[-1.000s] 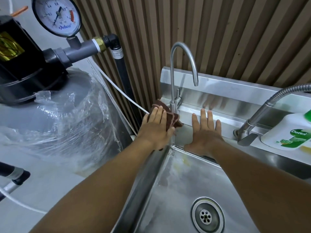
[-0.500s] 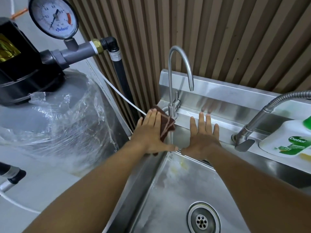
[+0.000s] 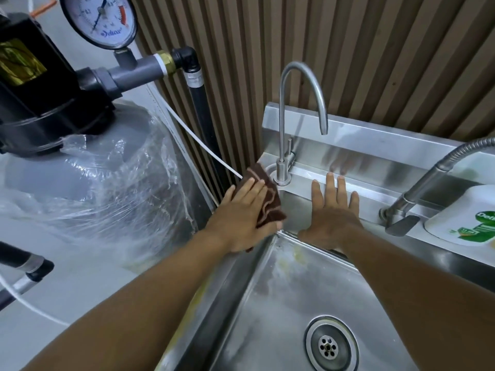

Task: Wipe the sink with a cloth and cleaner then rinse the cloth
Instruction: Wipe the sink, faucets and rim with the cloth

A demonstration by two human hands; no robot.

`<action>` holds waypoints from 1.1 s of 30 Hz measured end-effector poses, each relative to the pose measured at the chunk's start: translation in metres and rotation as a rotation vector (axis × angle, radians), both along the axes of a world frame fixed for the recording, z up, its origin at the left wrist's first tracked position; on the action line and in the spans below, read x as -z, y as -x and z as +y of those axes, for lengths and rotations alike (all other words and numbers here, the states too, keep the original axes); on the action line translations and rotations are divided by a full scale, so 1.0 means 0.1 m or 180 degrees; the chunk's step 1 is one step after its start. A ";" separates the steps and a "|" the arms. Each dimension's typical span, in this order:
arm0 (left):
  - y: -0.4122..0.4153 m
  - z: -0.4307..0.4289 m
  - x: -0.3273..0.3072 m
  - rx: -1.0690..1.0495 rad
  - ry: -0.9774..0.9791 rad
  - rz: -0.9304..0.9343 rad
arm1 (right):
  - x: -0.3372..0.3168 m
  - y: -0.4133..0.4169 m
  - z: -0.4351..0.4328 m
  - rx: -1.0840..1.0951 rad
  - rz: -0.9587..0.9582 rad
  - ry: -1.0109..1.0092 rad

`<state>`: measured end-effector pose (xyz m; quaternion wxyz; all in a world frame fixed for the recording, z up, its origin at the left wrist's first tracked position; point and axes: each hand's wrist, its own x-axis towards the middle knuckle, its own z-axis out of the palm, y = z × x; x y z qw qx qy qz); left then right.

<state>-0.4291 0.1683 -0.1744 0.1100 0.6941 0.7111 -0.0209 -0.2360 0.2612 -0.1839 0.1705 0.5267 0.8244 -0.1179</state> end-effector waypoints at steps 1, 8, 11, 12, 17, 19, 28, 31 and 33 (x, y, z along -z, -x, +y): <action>-0.03 -0.22 0.02 -0.0052 0.0027 0.0089 | 0.00 0.00 0.00 0.0004 0.0001 -0.0004; -0.20 -1.21 0.01 -0.0288 0.0240 0.0570 | -0.03 -0.01 -0.01 -0.0020 -0.0042 0.0012; -0.19 -0.59 0.00 -0.0281 0.0307 0.0572 | -0.07 0.00 -0.03 -0.0011 -0.0070 0.0064; -0.19 -0.34 0.01 -0.0272 0.0311 0.0512 | -0.08 0.00 -0.04 -0.0010 -0.0093 0.0082; -0.20 0.12 0.07 -0.0277 0.0352 0.0578 | -0.08 0.00 -0.03 0.0005 -0.0120 0.0111; -0.20 -0.21 0.08 -0.0233 0.0253 0.0586 | -0.08 -0.01 -0.03 0.0007 -0.0103 0.0126; -0.21 -1.50 0.07 -0.0022 -0.0050 0.0493 | -0.07 -0.03 -0.04 -0.0063 -0.0017 0.0098; -0.21 -0.74 0.09 -0.0077 -0.0067 0.0465 | -0.07 -0.04 -0.04 -0.0076 -0.0012 0.0081; -0.18 -0.22 0.11 -0.0175 0.0001 0.0387 | -0.06 -0.04 -0.04 -0.0098 -0.0022 0.0067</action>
